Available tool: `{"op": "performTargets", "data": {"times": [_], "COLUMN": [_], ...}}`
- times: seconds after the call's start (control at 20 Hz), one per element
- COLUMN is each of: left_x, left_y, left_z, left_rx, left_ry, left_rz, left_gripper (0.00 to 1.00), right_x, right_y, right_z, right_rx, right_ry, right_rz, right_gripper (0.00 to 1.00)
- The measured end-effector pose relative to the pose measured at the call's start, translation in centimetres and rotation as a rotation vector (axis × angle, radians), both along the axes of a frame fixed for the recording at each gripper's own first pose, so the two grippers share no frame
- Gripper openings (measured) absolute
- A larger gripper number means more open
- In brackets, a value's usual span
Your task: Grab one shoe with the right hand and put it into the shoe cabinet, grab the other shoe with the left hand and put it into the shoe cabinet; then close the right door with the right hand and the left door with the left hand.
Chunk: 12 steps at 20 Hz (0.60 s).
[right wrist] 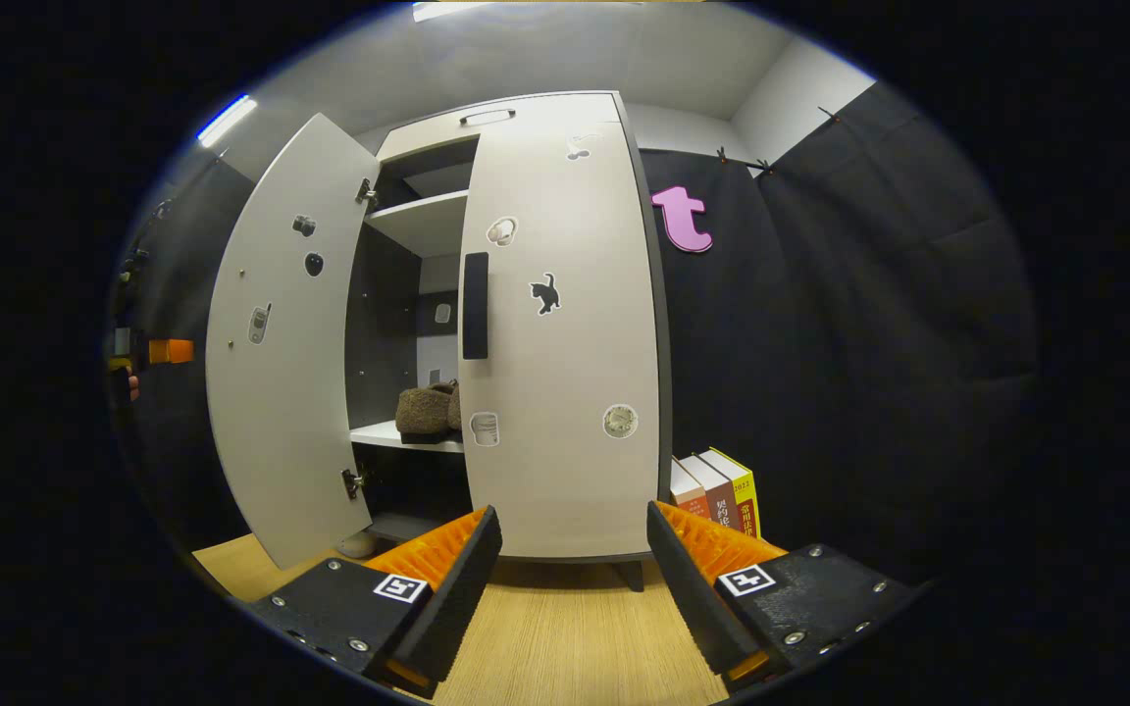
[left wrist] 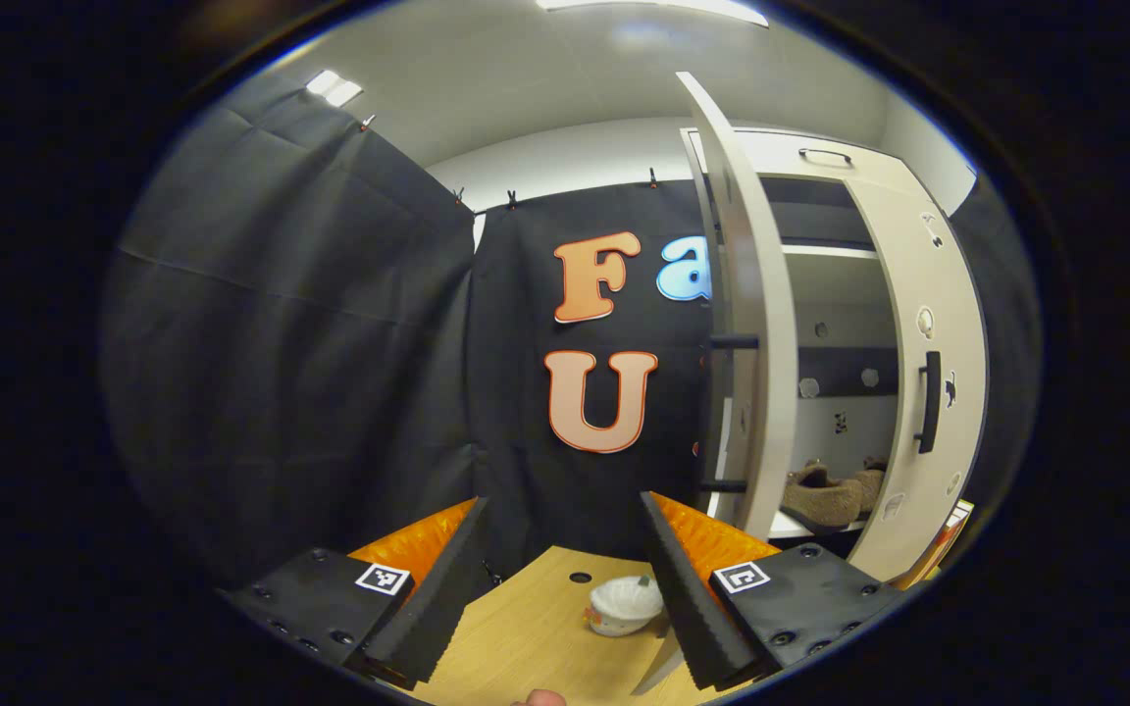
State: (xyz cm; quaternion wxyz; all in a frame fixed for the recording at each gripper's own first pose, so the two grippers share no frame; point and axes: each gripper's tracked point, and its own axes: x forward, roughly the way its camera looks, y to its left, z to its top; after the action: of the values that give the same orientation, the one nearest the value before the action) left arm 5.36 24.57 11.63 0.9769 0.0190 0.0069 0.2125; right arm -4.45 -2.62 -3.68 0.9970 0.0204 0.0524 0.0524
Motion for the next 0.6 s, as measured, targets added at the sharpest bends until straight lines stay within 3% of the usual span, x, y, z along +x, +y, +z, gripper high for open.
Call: {"op": "performTargets", "data": {"times": [0.15,0.5,0.6], "left_x": [2.4,4.0,3.9], "left_y": [0.9,-0.6,-0.9], "left_z": [0.9,1.6,1.2], "left_rx": [-0.011,0.066,0.036], "left_ry": [-0.027,-0.021,-0.023], "left_rz": [-0.011,-0.073,-0.088], "left_gripper": [0.97,0.94,0.98], "right_x": [-0.3,-0.7,-0.7], "right_y": [-0.3,-1.1,-1.2], "right_z": [-0.1,0.3,0.4], "right_rx": [-0.018,-0.028,-0.026], "right_ry": [0.004,0.002,-0.001], "right_rz": [-0.004,-0.022,-0.022], "right_gripper": [0.92,0.92,0.92]}}
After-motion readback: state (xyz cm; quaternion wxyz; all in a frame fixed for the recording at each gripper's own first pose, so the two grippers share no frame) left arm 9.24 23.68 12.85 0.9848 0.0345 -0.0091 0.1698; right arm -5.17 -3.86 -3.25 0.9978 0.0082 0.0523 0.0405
